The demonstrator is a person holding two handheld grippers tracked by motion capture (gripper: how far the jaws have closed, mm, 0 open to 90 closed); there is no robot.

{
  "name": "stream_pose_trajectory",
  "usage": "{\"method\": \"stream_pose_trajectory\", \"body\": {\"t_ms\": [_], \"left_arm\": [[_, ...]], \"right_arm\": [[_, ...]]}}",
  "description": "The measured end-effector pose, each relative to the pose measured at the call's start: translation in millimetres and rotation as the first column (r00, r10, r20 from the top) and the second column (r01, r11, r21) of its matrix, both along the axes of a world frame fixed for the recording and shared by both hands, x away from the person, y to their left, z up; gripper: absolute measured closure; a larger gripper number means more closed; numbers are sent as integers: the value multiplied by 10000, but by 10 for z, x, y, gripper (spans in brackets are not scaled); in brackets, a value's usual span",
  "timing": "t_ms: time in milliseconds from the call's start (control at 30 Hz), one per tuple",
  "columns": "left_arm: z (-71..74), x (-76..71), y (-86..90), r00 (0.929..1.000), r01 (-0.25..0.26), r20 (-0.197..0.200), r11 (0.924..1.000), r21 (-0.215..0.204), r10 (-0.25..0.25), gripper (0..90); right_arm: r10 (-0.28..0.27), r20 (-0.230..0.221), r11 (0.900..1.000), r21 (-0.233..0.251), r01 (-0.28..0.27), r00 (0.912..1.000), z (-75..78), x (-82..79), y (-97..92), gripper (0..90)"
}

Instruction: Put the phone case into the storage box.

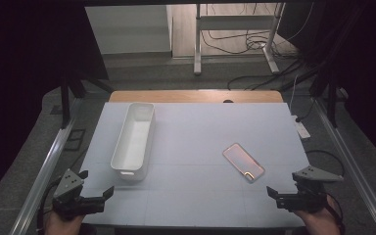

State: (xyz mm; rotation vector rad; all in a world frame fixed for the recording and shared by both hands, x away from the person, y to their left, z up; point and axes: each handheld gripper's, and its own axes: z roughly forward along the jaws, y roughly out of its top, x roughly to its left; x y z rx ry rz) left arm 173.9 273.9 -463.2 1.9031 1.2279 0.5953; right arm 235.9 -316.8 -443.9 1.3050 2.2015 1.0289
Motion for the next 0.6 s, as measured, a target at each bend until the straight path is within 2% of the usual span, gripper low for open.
{"method": "stream_pose_trajectory", "body": {"t_ms": [267,600], "left_arm": [[1,-6,15,10000,-76,44,9999,-111,77,7],[-2,-6,-1,9999,140,64,9999,30,-140,11]], "right_arm": [[-80,-194,10000,10,80,9998,-8,19,0,0],[-38,-466,10000,-14,37,9989,-17,45,6,0]]}}
